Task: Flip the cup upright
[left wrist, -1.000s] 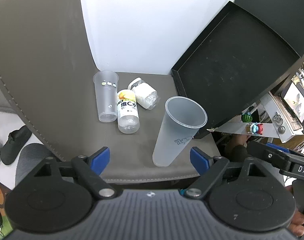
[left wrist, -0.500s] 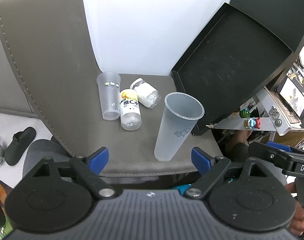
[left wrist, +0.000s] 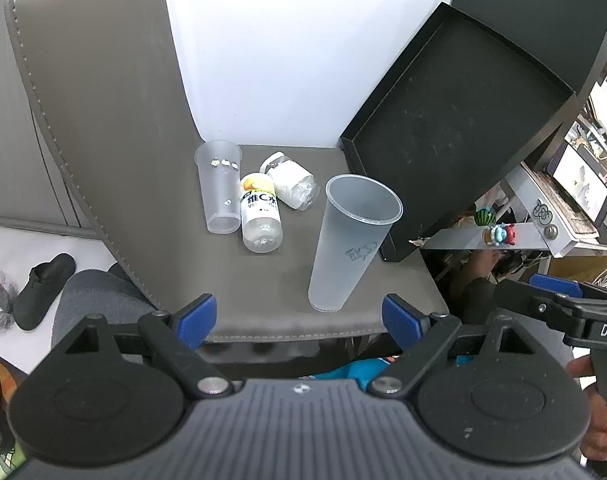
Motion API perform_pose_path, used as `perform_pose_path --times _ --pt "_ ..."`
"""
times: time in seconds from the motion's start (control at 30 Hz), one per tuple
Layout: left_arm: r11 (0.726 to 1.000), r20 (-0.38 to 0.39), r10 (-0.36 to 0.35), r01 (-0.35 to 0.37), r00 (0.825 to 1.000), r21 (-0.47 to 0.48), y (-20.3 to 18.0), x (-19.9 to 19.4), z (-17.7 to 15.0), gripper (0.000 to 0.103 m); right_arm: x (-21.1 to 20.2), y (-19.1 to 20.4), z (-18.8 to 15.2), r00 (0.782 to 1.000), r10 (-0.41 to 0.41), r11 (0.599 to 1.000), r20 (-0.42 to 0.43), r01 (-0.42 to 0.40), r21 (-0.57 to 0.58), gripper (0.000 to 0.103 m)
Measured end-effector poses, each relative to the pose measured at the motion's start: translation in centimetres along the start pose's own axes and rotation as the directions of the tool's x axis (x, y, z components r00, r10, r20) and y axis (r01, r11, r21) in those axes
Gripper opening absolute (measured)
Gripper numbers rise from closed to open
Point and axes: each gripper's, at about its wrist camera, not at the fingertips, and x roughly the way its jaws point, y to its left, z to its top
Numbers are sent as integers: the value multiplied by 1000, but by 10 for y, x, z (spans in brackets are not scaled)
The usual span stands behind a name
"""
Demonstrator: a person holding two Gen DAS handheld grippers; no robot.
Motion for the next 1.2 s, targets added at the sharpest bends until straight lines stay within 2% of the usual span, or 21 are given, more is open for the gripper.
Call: perform_pose_path --times 0.3,1.2 --pt "1000 -8 2 -2 1000 13 2 -1 -3 89 3 0 -4 999 19 1000 -27 -19 -5 103" --pt "1000 0 -3 3 1000 15 3 -5 0 89 -1 -3 -2 1000 11 1000 -27 -11 1 103"
